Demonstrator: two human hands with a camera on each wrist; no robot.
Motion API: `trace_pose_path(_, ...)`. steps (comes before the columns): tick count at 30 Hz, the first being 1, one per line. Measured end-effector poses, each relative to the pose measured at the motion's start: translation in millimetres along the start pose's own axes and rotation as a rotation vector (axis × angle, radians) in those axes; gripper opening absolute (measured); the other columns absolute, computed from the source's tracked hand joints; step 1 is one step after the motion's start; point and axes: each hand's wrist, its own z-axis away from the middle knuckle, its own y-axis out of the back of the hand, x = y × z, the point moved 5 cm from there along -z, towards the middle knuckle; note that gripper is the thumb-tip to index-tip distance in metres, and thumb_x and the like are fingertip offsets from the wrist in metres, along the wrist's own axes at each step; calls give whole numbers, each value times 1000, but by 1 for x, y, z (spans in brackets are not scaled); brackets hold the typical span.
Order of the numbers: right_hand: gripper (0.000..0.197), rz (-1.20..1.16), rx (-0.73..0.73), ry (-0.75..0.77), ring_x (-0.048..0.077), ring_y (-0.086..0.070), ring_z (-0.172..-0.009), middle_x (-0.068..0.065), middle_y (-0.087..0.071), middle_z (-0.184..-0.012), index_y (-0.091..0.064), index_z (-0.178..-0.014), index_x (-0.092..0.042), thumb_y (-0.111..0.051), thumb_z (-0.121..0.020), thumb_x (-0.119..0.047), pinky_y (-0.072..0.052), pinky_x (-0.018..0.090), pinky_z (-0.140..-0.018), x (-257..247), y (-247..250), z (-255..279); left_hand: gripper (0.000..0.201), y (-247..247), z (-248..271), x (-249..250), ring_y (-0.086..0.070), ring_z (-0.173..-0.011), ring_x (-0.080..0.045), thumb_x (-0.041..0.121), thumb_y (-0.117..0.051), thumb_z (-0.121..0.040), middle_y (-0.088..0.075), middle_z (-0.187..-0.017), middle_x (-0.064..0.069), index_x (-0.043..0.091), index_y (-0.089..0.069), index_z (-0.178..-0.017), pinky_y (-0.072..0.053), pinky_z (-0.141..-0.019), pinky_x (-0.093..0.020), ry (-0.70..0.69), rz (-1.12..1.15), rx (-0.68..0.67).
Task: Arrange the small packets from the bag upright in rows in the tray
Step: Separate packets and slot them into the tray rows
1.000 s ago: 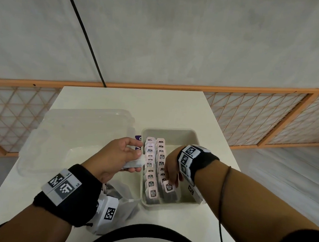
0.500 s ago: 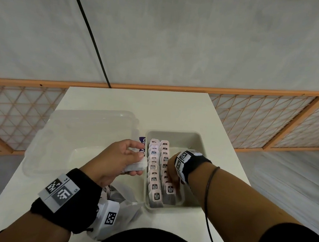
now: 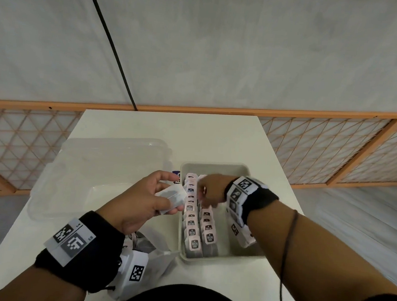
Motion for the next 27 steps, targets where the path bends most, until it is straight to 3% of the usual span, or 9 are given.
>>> trace_pose_path(2,26,-247,139,178,9,-59,-70,-6,-63,-83,-57,-87,-27,-70,-78,-6,-51,26,-72,-13,21,17,51,0,-1,2,-70,-77,-32,-24,-45,-83,-56,-114,-23,8,-49,-123,-58,-63,-24,-2,60,1)
trace_pose_path(5,41,-439,257,423,7,-54,-66,-3,-61,-93,-57,-90,-36,-75,-74,-3,-49,22,-68,-34,38,49,49,-5,0,7,-69,-70,-27,-17,-47,-87,-56,-108,-20,11,-48,-127,-56,-58,-22,8,179,-36)
trace_pose_path(11,16,-437,359,526,17,-63,-73,3,-67,-98,-73,-89,-19,-78,-76,-11,-53,28,-75,-44,45,70,45,-13,1,15,-68,-71,-26,-10,-50,-86,-58,-103,-19,9,-50,-126,-56,-60,-23,5,307,-121)
trace_pose_path(13,12,-418,296,459,16,-62,-69,0,-70,-83,-71,-86,-23,-77,-77,-16,-53,25,-72,-37,46,70,38,-12,1,13,-69,-75,-29,-5,-52,-88,-59,-99,-18,9,-51,-123,-58,-63,-25,6,241,-74)
trace_pose_path(15,11,-346,178,342,2,-57,-57,-12,-66,-63,-69,-85,-23,-74,-80,-15,-46,15,-60,-25,43,66,31,-8,0,7,-67,-78,-29,-1,-53,-91,-56,-94,-13,10,-51,-120,-58,-66,-27,5,79,13)
trace_pose_path(17,11,-226,49,205,-1,-58,-55,-14,-65,-60,-66,-84,-24,-72,-82,-14,-44,18,-60,-11,32,58,25,-6,0,2,-67,-80,-26,4,-53,-93,-52,-92,-8,11,-53,-117,-55,-66,-27,-1,-91,70)
trace_pose_path(21,9,107,-208,9,7,-63,-57,-6,-68,-72,-67,-89,-21,-71,-83,-16,-49,22,-62,6,-6,32,17,-8,1,0,-66,-79,-21,9,-52,-95,-52,-91,-5,12,-58,-111,-54,-68,-27,-17,-200,61)
trace_pose_path(26,36,236,-482,-98,12,-59,-60,9,-67,-110,-60,-121,-11,-65,-86,-2,-49,23,-68,16,-48,9,15,-7,1,-1,-68,-78,-19,11,-53,-95,-54,-94,-5,14,-61,-108,-54,-69,-27,-11,-248,67)
trace_pose_path(27,39,255,-512,-97,13,-58,-61,9,-66,-108,-58,-124,-10,-64,-86,-1,-48,22,-66,16,-53,6,15,-6,1,-2,-68,-77,-18,11,-53,-95,-54,-95,-5,15,-61,-107,-53,-69,-27,-9,-250,66)
